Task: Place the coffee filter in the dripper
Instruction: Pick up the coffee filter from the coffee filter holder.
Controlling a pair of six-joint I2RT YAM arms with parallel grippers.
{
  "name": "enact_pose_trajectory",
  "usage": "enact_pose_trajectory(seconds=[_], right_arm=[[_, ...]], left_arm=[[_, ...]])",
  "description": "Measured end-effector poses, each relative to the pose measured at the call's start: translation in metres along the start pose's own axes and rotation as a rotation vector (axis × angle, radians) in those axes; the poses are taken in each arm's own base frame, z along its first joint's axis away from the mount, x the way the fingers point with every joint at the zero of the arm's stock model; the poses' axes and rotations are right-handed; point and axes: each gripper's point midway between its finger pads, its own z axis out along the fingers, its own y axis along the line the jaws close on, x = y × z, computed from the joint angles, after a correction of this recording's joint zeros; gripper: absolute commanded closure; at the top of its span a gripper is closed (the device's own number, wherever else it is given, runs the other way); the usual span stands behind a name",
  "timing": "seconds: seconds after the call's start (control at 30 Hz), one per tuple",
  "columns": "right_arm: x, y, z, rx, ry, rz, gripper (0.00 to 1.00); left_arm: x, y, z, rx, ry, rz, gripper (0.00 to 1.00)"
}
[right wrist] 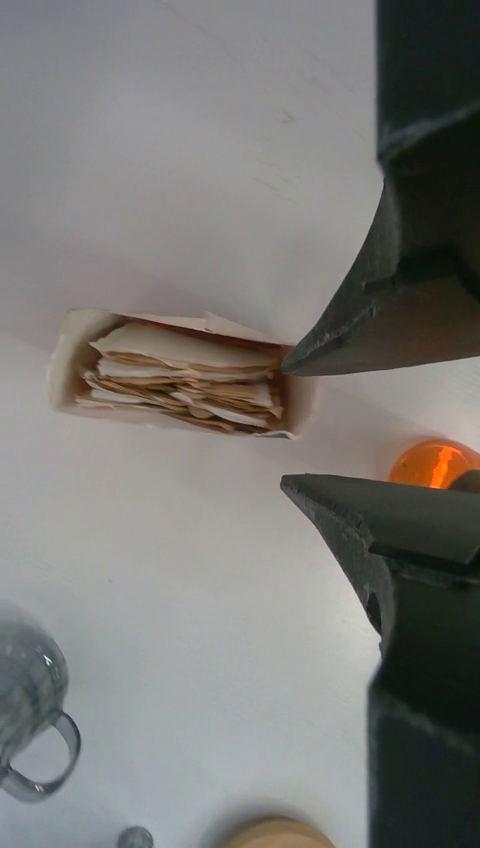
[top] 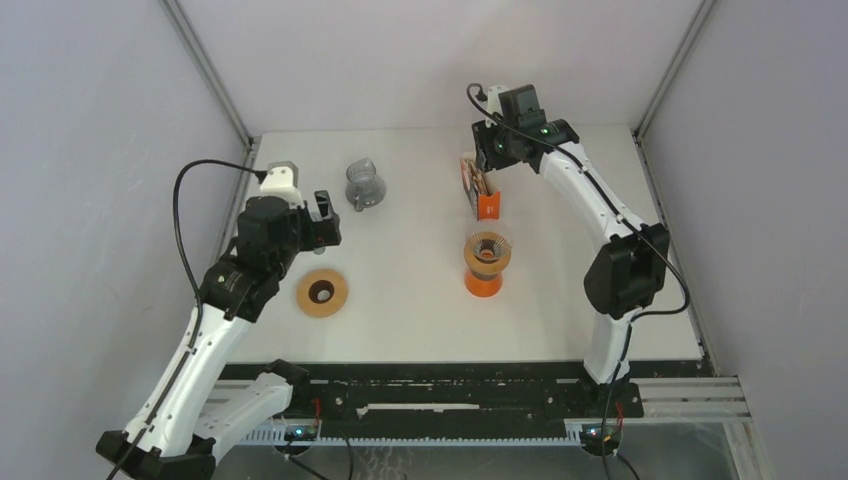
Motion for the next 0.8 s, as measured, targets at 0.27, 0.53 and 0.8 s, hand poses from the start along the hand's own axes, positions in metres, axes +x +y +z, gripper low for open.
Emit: enact_pose_trajectory(seconds=[0.27,0.53,0.8], right_arm=[[-0.004,-0.013,0.050,0.035,0.007,-0.006,0.66],[0.007,-0.024,0.089,0.074,0.019,0.004,0.72],[0.005,-0.042,0.111,0.137,-0.011,0.013,0.75]], left_arm=[[0.004,0.016,0.002,-0.056,0.000,0.022,0.00],[0.004,0.022,0.003,-0.075,0.001,0.019,0.00],[0.004,0.025,0.005,-0.084,0.003,0.020,0.00]])
